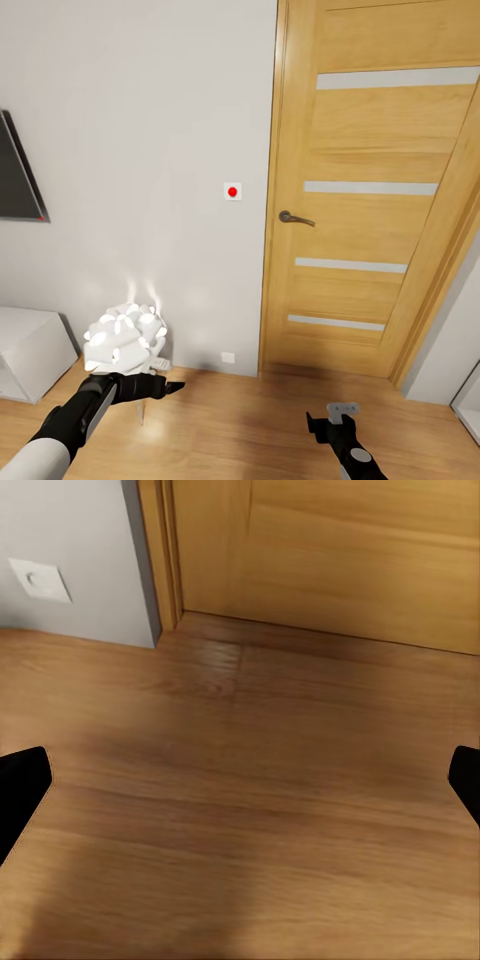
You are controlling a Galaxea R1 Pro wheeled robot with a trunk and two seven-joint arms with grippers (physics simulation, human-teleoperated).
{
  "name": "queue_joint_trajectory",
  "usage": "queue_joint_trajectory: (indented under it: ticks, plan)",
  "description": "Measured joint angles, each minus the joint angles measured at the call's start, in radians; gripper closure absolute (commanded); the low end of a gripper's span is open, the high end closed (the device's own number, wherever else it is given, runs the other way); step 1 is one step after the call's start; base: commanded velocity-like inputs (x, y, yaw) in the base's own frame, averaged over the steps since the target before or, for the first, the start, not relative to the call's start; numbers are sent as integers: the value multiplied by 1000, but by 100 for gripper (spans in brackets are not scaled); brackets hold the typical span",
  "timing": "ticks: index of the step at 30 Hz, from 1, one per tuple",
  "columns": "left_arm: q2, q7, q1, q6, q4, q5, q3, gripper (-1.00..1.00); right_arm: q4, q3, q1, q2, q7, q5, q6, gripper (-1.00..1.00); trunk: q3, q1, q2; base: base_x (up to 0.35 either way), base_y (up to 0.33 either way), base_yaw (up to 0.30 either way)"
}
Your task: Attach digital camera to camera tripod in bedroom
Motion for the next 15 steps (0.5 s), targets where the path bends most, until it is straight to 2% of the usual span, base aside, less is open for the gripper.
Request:
queue_joint_trajectory:
  ticks: [15]
  plan:
    - [0,0,0,0,0,0,-3,-100,2,0,0,0,0,0,0,-100,0,0,0,0,20,0]
